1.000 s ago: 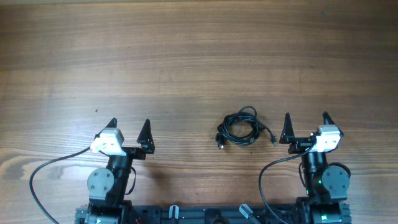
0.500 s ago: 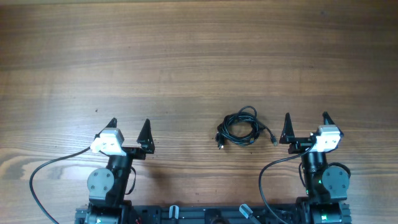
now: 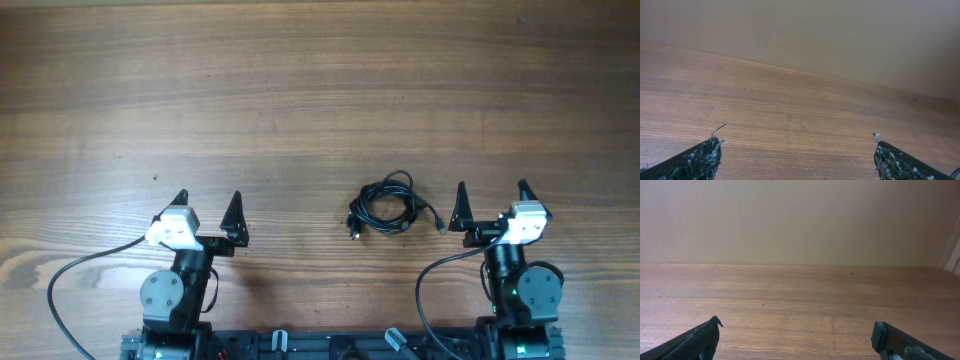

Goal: Untangle cables

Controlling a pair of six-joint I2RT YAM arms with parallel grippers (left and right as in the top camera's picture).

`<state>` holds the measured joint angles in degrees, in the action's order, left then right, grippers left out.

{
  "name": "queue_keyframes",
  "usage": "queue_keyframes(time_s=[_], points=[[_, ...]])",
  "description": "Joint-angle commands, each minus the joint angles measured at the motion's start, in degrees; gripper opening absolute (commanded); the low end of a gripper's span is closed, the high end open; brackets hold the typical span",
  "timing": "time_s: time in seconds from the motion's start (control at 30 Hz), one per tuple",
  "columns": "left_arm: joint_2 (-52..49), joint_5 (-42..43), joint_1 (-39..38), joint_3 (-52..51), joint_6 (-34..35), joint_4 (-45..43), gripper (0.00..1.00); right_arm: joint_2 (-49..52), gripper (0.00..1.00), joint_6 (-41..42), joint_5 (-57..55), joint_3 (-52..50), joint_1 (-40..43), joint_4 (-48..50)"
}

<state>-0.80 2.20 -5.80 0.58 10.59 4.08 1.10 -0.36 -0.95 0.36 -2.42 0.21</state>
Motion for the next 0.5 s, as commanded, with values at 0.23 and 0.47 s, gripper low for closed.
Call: queue_keyframes(time_s=[0.23, 0.47], points=[[-1.51, 8.09, 0.5, 2.29, 0.35, 1.42, 1.0, -0.22, 1.0, -1.14, 11.02, 2.03, 0.31, -0.37], [-12.74, 8.76, 0.5, 14.12, 0.26, 8.61, 1.0, 4.02, 1.0, -0.94, 15.37, 7.32, 0.31, -0.76]])
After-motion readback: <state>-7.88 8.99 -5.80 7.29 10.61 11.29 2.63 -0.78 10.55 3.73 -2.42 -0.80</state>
